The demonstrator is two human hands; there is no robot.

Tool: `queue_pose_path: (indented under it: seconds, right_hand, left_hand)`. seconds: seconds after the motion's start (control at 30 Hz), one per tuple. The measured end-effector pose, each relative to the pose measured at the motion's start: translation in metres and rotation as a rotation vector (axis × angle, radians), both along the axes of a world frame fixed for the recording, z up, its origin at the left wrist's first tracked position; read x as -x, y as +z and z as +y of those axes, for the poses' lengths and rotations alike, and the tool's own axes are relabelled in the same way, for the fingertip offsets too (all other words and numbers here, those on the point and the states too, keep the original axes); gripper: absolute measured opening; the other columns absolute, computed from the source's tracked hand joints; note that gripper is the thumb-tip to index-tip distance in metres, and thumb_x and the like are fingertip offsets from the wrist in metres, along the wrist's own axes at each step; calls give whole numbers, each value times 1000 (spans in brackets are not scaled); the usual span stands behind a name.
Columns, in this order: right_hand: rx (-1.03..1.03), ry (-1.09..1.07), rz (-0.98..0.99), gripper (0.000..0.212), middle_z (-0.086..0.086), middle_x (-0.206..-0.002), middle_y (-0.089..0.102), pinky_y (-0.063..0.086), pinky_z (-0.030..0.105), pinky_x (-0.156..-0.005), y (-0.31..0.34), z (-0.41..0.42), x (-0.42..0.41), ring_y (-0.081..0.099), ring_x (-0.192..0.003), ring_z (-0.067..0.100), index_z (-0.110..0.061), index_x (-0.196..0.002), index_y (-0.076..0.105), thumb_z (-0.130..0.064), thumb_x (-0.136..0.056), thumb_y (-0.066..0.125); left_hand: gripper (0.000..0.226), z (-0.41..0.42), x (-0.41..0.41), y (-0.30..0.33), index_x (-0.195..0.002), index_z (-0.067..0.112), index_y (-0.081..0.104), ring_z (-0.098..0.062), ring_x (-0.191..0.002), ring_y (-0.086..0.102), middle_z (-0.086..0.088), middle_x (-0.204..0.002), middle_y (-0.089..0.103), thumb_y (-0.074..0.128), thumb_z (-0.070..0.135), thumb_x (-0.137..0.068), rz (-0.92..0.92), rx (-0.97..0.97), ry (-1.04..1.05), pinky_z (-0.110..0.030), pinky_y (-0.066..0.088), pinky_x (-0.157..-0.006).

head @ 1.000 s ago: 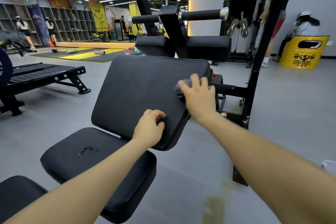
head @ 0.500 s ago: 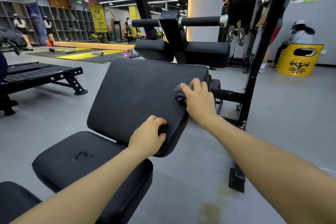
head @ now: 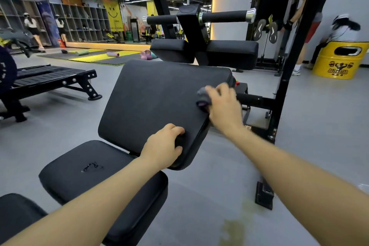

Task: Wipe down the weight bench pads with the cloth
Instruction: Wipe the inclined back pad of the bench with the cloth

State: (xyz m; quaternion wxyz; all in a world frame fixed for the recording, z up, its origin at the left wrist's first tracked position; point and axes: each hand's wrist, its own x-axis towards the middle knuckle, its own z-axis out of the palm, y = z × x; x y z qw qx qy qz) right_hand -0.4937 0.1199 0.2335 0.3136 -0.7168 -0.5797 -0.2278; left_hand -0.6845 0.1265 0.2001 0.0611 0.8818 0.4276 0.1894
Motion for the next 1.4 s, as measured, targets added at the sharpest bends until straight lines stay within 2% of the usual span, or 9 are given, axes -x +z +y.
queue_pose_path:
  seconds: [0.13,0.3,0.5,0.6,0.7,0.83,1.07,1.23,1.4]
  right_hand:
    - [4,-128,125,45,11,-123,40,45,39,-75,41,24,-17,40,-110,31,-16,-126,47,-4,-84,56]
    - [2,-25,115,47,11,-119,43,50,41,-75,7,1,9,39,-108,31,-15,-128,47,-3,-83,55]
    - [158,244,68,40,8,-111,45,45,35,-63,-42,-39,54,43,-100,28,-16,-120,54,-5,-81,55]
    - [136,116,80,41,7,-115,42,42,35,-66,-5,-21,17,42,-104,29,-19,-123,51,-7,-83,54]
    - [118,12,120,46,9,-119,41,37,34,-65,10,-12,2,39,-104,30,-17,-126,49,0,-83,53]
    - [128,90,38,47,9,-118,42,35,33,-60,-16,-20,27,39,-104,30,-14,-124,50,2,-80,54]
    - [238,247,8,42,11,-104,51,34,29,-52,-68,-54,81,48,-92,32,-12,-108,60,1,-69,67]
    - [451,340,49,40,4,-121,42,42,32,-66,-71,-71,99,40,-109,28,-20,-126,48,-10,-88,54]
    - [520,499,235,32,4,-115,56,43,36,-75,-38,-73,116,53,-105,30,-16,-118,46,-23,-88,56]
  left_hand:
    - [45,1,1,-5,-129,31,43,-16,-104,56,14,-125,44,56,26,-86,10,-15,11,-28,44,-76]
    - [46,-2,-1,-4,-129,30,44,-17,-105,57,13,-126,45,58,27,-85,17,-16,37,-30,47,-77]
    - [37,-12,1,0,-120,20,51,-18,-104,53,9,-127,47,61,22,-84,-28,83,58,-28,40,-75]
    - [50,-18,12,0,-134,28,45,-14,-116,50,13,-135,42,60,26,-86,14,132,45,-31,44,-91]
    - [45,-23,26,-4,-133,28,46,-14,-115,50,12,-134,43,57,26,-89,-14,131,114,-30,43,-93]
    - [42,-30,43,-16,-129,29,48,-13,-105,53,12,-131,45,56,26,-89,-45,154,210,-28,43,-84]
    - [41,-54,51,-31,-130,28,48,-19,-115,52,7,-130,48,54,25,-89,32,165,291,-40,44,-93]
    - [37,-71,63,-33,-124,33,51,-22,-106,54,5,-120,51,53,26,-88,40,178,351,-42,46,-87]
    - [42,-84,92,-26,-132,28,47,-21,-117,50,5,-132,47,53,29,-90,49,157,438,-40,43,-95]
